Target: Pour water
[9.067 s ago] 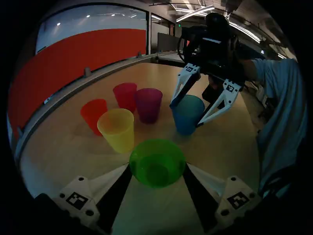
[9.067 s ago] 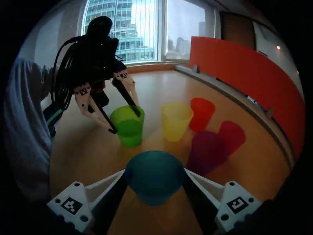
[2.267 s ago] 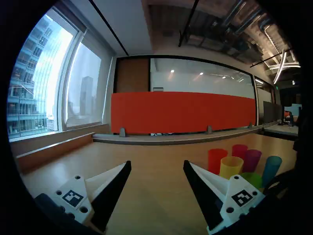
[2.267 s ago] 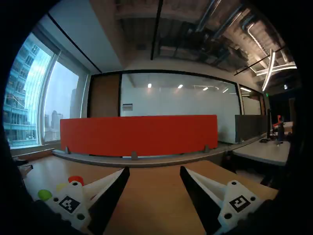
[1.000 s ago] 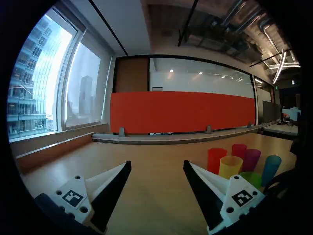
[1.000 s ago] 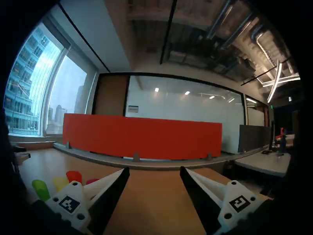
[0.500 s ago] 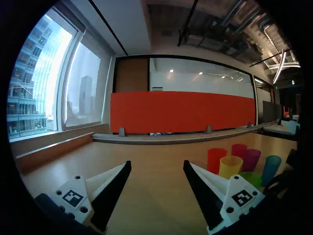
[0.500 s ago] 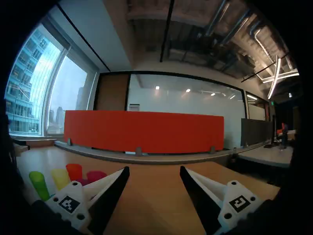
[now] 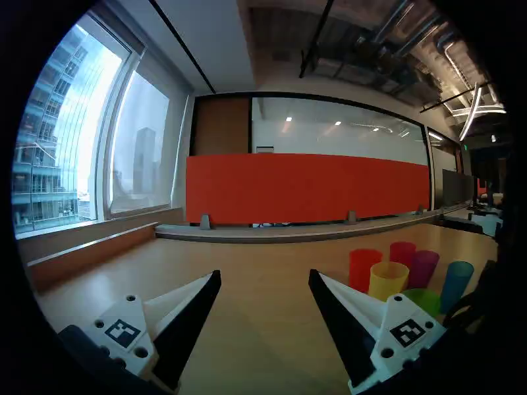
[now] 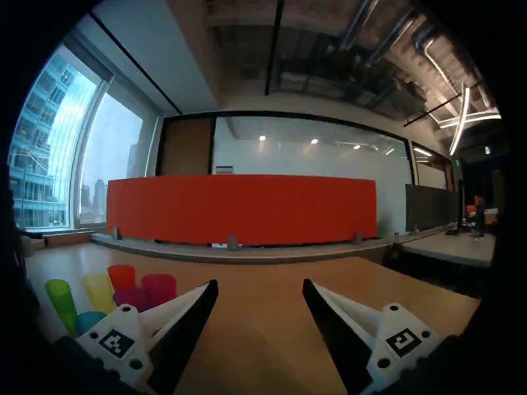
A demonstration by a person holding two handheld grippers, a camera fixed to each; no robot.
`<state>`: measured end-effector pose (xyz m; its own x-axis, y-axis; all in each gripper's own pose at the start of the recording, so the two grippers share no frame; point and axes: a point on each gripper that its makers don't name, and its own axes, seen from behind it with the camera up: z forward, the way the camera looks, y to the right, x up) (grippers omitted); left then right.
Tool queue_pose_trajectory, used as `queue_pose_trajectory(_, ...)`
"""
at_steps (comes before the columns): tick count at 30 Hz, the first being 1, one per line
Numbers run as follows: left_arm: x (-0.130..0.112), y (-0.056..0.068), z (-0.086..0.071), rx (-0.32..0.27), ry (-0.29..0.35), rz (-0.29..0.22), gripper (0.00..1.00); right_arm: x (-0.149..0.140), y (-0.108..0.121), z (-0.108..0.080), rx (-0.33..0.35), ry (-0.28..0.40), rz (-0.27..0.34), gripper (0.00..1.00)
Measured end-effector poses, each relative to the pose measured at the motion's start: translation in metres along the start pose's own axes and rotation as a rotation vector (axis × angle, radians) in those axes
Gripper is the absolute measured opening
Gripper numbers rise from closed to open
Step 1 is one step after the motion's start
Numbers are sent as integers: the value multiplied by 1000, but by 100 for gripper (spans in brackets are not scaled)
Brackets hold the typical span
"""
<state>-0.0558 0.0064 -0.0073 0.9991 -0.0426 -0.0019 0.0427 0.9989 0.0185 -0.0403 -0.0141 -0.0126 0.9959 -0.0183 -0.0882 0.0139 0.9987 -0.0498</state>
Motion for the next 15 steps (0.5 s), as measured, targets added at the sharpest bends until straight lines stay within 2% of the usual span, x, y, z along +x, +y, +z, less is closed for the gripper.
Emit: queue_pose_trajectory(15,0,0,0,0,0,0,99,-13,-3,5,18,-51,4,100)
